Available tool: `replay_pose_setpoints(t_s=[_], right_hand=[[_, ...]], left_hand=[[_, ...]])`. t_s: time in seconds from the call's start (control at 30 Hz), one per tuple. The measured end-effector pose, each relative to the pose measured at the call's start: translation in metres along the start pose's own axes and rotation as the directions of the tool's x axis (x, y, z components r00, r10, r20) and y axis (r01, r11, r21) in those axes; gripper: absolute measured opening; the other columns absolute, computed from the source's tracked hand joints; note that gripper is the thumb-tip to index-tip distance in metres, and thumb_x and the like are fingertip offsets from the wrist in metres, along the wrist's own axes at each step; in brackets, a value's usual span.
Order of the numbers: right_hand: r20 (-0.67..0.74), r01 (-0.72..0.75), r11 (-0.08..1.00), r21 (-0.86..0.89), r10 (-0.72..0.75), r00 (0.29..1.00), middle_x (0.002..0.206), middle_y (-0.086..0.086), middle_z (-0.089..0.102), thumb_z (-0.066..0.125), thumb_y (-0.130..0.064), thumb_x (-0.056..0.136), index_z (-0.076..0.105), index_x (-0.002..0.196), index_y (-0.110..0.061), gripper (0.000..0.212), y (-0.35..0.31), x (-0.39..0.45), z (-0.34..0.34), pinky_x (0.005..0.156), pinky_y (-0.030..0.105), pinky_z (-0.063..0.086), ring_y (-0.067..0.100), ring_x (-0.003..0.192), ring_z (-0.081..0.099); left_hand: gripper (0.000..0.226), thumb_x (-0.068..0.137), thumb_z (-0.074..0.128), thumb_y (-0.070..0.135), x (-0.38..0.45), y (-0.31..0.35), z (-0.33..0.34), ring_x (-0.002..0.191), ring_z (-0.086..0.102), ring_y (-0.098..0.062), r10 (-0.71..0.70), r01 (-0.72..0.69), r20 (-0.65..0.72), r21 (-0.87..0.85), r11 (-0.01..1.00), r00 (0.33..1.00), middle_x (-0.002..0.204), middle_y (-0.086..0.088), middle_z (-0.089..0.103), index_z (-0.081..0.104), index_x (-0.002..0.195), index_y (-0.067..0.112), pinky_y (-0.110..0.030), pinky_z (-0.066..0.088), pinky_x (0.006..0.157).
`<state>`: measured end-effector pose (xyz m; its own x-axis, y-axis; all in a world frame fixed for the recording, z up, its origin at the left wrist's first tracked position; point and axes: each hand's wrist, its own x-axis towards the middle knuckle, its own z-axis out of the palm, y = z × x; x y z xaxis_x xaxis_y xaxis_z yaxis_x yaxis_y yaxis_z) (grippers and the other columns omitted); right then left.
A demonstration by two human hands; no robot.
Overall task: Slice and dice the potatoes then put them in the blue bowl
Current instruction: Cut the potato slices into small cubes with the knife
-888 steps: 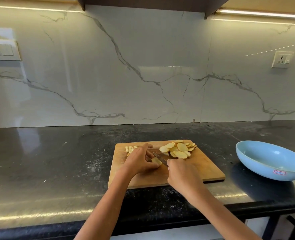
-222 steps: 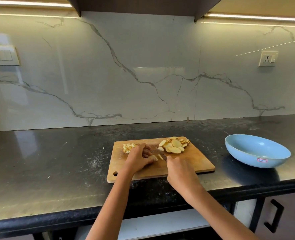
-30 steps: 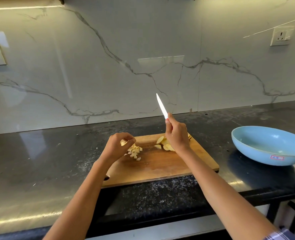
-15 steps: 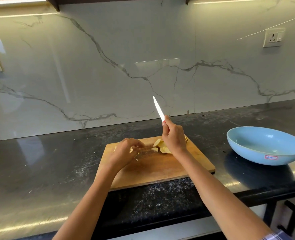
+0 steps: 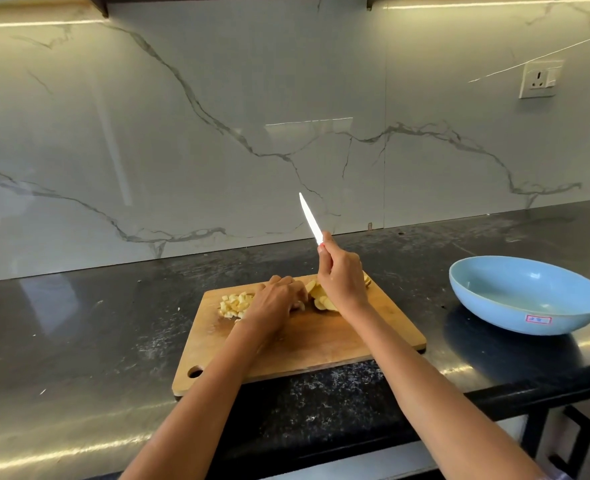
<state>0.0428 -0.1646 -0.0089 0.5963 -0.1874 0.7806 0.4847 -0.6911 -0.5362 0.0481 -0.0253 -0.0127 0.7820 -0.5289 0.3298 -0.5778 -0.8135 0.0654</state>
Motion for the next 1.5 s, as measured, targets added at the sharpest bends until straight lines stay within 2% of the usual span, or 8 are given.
replay_pose_setpoints(t_s=[0.4,0.57,0.77,0.87,0.97,1.07,1.23,1.5], right_hand=[[-0.012,-0.029,0.999,0.013,0.029,1.0,0.067,0.002,0.058,0.045,-0.007,0.098,0.051,0.131,0.001,0.035,-0.007,-0.004,-0.008,0.041,0.008,0.036,-0.003,0.047,0.039],[0.004,-0.079,0.996,0.027,0.079,0.997,0.055,-0.001,0.051,0.045,-0.009,0.098,0.057,0.125,0.0,0.031,-0.018,-0.022,-0.022,0.038,0.016,0.028,0.006,0.042,0.04],[0.289,-0.12,0.988,-0.093,0.142,0.947,0.075,0.008,0.066,0.045,-0.009,0.097,0.063,0.113,0.002,0.026,-0.034,-0.067,-0.051,0.039,0.019,0.027,0.007,0.04,0.039],[0.38,-0.102,0.981,-0.165,0.158,0.911,0.066,0.0,0.06,0.044,-0.01,0.097,0.067,0.095,-0.021,0.025,-0.048,-0.078,-0.06,0.04,0.019,0.029,0.007,0.04,0.037],[0.419,-0.065,0.963,-0.261,0.174,0.891,0.055,-0.009,0.04,0.044,-0.011,0.096,0.035,0.061,-0.029,0.041,-0.058,-0.082,-0.063,0.041,0.02,0.028,0.008,0.042,0.036],[0.455,-0.059,0.933,-0.355,0.227,0.861,0.058,-0.01,0.04,0.041,-0.016,0.098,0.032,0.061,-0.027,0.039,-0.063,-0.085,-0.064,0.041,0.019,0.027,0.006,0.046,0.037],[0.497,-0.036,0.899,-0.436,0.273,0.824,0.066,-0.009,0.044,0.041,-0.016,0.097,0.049,0.074,-0.02,0.025,-0.075,-0.091,-0.065,0.045,0.017,0.027,0.004,0.056,0.043],[0.53,-0.052,0.864,-0.501,0.354,0.771,0.083,-0.002,0.051,0.048,-0.017,0.095,0.058,0.098,-0.014,0.011,-0.094,-0.093,-0.061,0.053,0.02,0.034,0.013,0.078,0.055]], left_hand=[[0.014,0.089,0.059,0.012,-0.042,0.002,-0.017,0.066,0.058,0.0,-0.219,0.119,-0.11,-0.571,0.813,0.97,0.079,0.006,0.064,0.066,0.098,0.019,-0.007,0.044,0.059],[0.013,0.089,0.061,0.017,-0.054,0.004,-0.013,0.057,0.059,-0.007,-0.235,0.171,-0.061,-0.517,0.839,0.97,0.072,0.002,0.067,0.071,0.082,0.013,-0.016,0.051,0.06],[0.016,0.082,0.07,0.013,-0.053,-0.003,-0.02,0.064,0.054,0.003,-0.126,0.125,0.03,-0.478,0.869,0.992,0.088,0.004,0.07,0.072,0.097,0.016,-0.012,0.045,0.065],[0.016,0.082,0.069,0.02,-0.052,-0.002,-0.022,0.069,0.053,0.0,-0.109,0.122,0.055,-0.42,0.899,0.993,0.093,0.005,0.07,0.072,0.098,0.02,-0.012,0.042,0.065],[0.011,0.082,0.069,0.028,-0.054,-0.001,-0.023,0.063,0.052,0.003,-0.093,0.115,0.072,-0.423,0.899,0.993,0.079,0.01,0.068,0.073,0.09,0.021,-0.008,0.036,0.055],[0.009,0.078,0.073,0.028,-0.055,-0.002,-0.026,0.048,0.049,0.007,-0.111,0.142,0.093,-0.478,0.867,0.989,0.06,0.017,0.059,0.073,0.079,0.019,-0.007,0.033,0.046],[0.011,0.074,0.077,0.019,-0.056,-0.004,-0.024,0.076,0.063,-0.006,-0.141,0.151,0.056,-0.461,0.875,0.988,0.078,0.014,0.067,0.073,0.079,0.028,-0.02,0.051,0.067],[0.008,0.075,0.076,0.026,-0.059,0.002,-0.019,0.063,0.055,-0.003,-0.167,0.152,0.008,-0.461,0.874,0.986,0.076,0.011,0.07,0.07,0.07,0.029,-0.017,0.04,0.055]])
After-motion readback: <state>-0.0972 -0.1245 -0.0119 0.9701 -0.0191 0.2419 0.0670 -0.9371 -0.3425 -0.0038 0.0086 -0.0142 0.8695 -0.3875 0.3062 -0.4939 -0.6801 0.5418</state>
